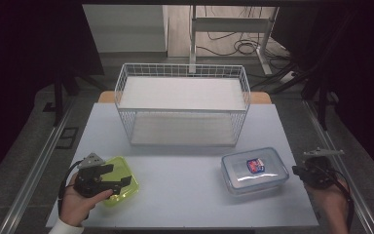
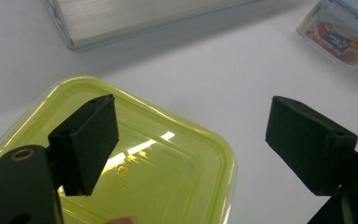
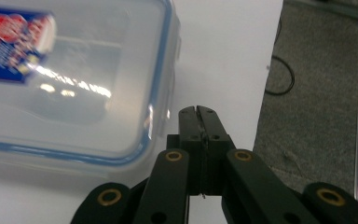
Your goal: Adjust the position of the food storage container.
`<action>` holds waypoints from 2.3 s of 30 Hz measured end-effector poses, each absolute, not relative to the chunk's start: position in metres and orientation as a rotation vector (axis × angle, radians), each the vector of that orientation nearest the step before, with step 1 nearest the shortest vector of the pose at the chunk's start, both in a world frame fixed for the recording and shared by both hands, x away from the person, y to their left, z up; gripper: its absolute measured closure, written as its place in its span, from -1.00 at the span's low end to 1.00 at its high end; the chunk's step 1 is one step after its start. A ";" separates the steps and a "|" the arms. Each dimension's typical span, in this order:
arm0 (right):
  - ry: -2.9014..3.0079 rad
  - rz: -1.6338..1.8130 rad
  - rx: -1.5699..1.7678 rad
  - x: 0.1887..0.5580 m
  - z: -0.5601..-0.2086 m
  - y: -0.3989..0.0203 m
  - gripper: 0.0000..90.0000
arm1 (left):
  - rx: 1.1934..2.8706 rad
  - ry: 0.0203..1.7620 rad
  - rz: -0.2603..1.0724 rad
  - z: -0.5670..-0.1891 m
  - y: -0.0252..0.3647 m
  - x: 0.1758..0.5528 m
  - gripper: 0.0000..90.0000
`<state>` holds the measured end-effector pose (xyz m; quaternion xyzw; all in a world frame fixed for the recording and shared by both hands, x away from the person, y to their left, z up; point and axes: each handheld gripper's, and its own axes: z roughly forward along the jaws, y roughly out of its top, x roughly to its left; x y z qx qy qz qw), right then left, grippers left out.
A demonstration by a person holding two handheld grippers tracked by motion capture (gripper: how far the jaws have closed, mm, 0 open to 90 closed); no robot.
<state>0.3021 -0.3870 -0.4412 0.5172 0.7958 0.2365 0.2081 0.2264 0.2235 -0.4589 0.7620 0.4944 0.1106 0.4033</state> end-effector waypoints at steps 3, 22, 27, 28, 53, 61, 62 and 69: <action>2.236 0.635 1.452 0.304 -0.451 -0.388 0.98 | 1.931 1.247 0.277 -0.460 0.222 0.227 -0.63; 2.357 0.684 1.330 0.296 -0.456 -0.349 0.98 | 1.947 1.227 0.272 -0.460 0.219 0.229 -0.63; 2.388 0.714 1.329 0.292 -0.455 -0.336 0.98 | 1.943 1.227 0.273 -0.459 0.219 0.228 -0.63; 2.385 0.711 1.325 0.292 -0.455 -0.334 0.98 | 1.942 1.225 0.273 -0.459 0.219 0.228 -0.64; 2.456 0.863 1.251 0.298 -0.462 -0.250 0.98 | 1.961 1.211 0.267 -0.461 0.212 0.230 -0.64; 2.456 0.900 1.249 0.303 -0.464 -0.242 0.98 | 1.958 1.210 0.263 -0.462 0.211 0.231 -0.64; 2.456 0.899 1.251 0.304 -0.465 -0.241 0.98 | 1.964 1.204 0.263 -0.462 0.211 0.232 -0.64; 2.461 0.915 1.227 0.310 -0.468 -0.228 0.98 | 1.968 1.190 0.257 -0.461 0.210 0.232 -0.64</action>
